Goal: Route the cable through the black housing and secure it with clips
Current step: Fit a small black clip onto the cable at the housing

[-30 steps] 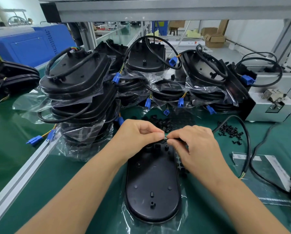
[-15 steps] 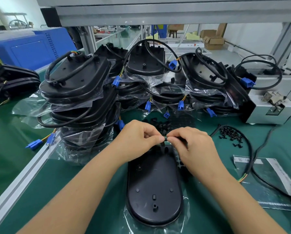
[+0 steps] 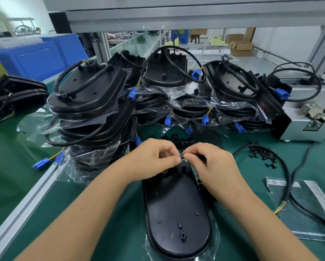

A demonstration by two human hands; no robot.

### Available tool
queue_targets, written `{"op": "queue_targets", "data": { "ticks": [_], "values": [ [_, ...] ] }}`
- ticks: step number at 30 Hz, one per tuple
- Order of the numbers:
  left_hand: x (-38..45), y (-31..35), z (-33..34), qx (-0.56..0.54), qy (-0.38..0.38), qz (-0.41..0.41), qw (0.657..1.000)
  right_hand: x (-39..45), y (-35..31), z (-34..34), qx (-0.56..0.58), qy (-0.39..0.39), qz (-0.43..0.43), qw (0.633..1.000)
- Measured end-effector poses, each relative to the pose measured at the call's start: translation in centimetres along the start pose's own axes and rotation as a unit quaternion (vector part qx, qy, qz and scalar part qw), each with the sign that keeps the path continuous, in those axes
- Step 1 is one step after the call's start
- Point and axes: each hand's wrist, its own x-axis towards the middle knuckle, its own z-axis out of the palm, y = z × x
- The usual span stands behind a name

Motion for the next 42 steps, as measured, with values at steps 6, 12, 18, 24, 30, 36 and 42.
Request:
{"op": "queue_targets", "data": {
  "ticks": [6, 12, 18, 24, 30, 36, 42],
  "values": [
    [-0.2, -0.6, -0.1, -0.031, 0.003, -0.023, 0.999, 0.1, 0.1, 0.1, -0.008, -0.019, 0.016, 1.0],
    [-0.6, -0.7, 0.4, 0.044, 0.064, -0.034, 0.996, -0.7, 0.9, 0.3, -0.038, -0.027, 0.019, 0.999],
    [-1.3, -0.9, 1.2, 0.054, 0.122, -0.05, 0.99, -0.8, 0.8, 0.6, -0.068, -0.02, 0.01, 0.997],
    [-1.0, -0.7, 1.5, 0.096, 0.117, -0.052, 0.987, -1.3, 1.0, 0.7, -0.062, -0.032, 0.025, 0.997],
    [-1.4, -0.6, 1.4, 0.108, 0.103, -0.048, 0.988, -0.7, 2.4, -0.5, -0.048, -0.048, 0.068, 0.995],
    [-1.6, 0.3, 2.3, 0.112, 0.075, -0.007, 0.991, 3.5, 10.0, -7.2, -0.199, 0.052, 0.227, 0.952],
    [-1.7, 0.8, 2.2, 0.122, 0.068, -0.018, 0.99, 5.5, 13.4, -8.9, -0.274, -0.072, 0.277, 0.918]
  ]
}}
